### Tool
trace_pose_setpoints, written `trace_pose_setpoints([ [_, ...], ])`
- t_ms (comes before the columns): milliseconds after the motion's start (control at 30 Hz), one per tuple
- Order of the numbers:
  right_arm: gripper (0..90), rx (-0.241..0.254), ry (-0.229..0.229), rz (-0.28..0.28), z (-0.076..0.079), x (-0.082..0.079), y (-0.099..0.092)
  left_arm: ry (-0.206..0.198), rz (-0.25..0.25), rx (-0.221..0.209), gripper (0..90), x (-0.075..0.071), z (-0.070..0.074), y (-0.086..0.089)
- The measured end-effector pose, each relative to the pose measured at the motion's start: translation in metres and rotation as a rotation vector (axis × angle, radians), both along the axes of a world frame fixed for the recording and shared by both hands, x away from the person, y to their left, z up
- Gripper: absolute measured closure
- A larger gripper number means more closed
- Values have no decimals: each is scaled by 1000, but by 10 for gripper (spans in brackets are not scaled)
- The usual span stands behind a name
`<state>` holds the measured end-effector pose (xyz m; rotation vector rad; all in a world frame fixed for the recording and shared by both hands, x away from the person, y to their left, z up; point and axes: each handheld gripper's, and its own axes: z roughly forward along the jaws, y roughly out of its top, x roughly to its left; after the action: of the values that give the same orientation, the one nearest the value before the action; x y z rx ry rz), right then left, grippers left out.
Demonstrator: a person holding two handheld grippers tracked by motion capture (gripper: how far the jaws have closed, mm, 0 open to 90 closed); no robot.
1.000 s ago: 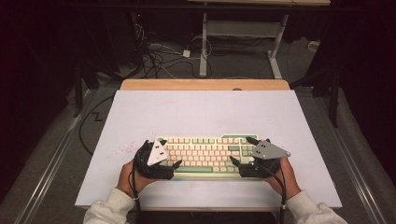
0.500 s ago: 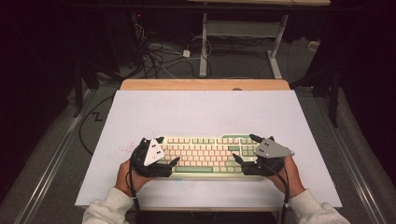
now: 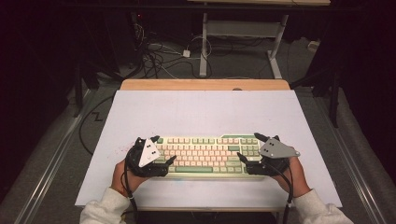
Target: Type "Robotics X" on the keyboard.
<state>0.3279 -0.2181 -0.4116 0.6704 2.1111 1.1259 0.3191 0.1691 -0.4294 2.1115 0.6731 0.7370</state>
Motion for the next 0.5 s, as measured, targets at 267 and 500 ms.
trace_pose_setpoints([
  [267, 160, -4, -3, -19, 0, -4, -9, -12, 22, 6, 152, -7, 0, 15],
  [500, 160, -8, -3, -30, -1, -7, -16, -20, 34, -2, 152, -10, -2, 24],
])
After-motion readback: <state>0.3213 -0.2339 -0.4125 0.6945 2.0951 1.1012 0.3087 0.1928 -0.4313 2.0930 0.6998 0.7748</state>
